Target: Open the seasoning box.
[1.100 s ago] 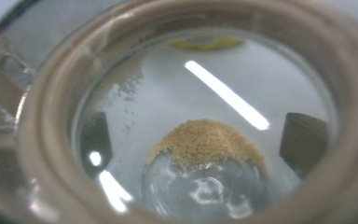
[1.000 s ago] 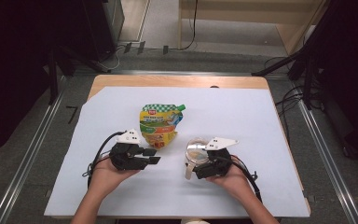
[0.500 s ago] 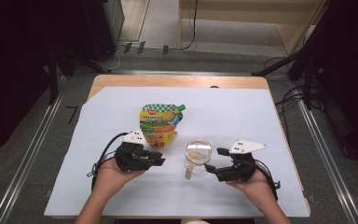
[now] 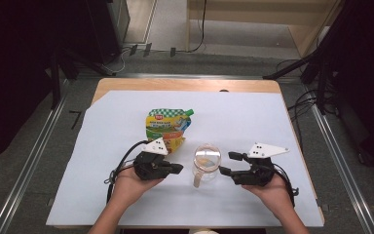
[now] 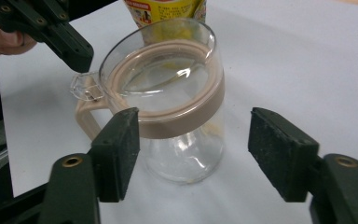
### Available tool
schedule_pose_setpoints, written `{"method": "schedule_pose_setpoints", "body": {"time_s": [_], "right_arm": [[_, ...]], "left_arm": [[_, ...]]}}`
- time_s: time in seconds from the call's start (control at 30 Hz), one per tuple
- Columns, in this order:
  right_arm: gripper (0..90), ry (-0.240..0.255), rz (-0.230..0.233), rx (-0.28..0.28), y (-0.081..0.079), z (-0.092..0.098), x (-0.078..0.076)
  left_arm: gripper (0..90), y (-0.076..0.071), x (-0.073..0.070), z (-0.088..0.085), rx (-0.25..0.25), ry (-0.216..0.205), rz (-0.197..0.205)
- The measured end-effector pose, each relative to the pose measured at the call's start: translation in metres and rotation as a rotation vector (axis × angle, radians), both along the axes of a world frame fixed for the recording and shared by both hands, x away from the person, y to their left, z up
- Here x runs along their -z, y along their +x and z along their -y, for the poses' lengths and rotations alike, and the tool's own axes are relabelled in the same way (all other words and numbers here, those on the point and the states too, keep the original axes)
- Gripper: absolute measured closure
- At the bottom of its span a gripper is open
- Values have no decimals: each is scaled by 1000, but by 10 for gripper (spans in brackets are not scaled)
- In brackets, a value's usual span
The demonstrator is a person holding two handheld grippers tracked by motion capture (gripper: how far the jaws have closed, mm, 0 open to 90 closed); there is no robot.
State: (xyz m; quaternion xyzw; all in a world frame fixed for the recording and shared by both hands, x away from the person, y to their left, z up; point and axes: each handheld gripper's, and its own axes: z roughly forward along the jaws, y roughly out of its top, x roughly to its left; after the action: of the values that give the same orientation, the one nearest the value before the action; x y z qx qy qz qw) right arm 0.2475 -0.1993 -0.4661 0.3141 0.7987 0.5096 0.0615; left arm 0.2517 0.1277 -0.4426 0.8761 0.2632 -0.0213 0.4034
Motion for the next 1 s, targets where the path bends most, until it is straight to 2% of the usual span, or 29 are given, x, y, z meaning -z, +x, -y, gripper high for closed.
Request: {"method": "schedule_pose_setpoints", "body": {"time_s": [0.13, 0.27, 0.37, 0.4, 0.43, 0.47, 0.6, 0.63, 0.7, 0.83, 1.0], "right_arm": [[438, -16, 18, -4, 0, 2, -2], [491, 4, 7, -10, 0, 4, -2], [585, 24, -10, -24, 0, 6, -2], [585, 24, -10, -24, 0, 6, -2], [664, 27, 6, -39, -2, 6, -3], [718, 24, 7, -45, -3, 5, -4], [784, -2, -9, -58, -6, 1, -5], [839, -30, -14, -69, -8, -2, -3], [886, -38, -20, -88, -10, -5, -3], [900, -45, -27, -127, -14, -11, -4], [900, -70, -20, -129, -17, -18, -2]], "left_arm": [[900, -4, 3, 12, 30, 1, 0], [871, -5, 7, 21, 45, 16, -13], [887, -5, 8, 23, 53, 6, -16], [891, -5, 8, 23, 53, 6, -16], [899, -5, 8, 24, 59, 9, -13], [900, -5, 9, 25, 62, 5, -14], [900, -6, 10, 28, 68, 5, -13], [900, -6, 10, 28, 66, 7, -11], [900, -6, 11, 29, 64, 13, -16], [900, -5, 11, 29, 62, 9, -17], [900, -4, 12, 31, 52, 3, -32]]}}
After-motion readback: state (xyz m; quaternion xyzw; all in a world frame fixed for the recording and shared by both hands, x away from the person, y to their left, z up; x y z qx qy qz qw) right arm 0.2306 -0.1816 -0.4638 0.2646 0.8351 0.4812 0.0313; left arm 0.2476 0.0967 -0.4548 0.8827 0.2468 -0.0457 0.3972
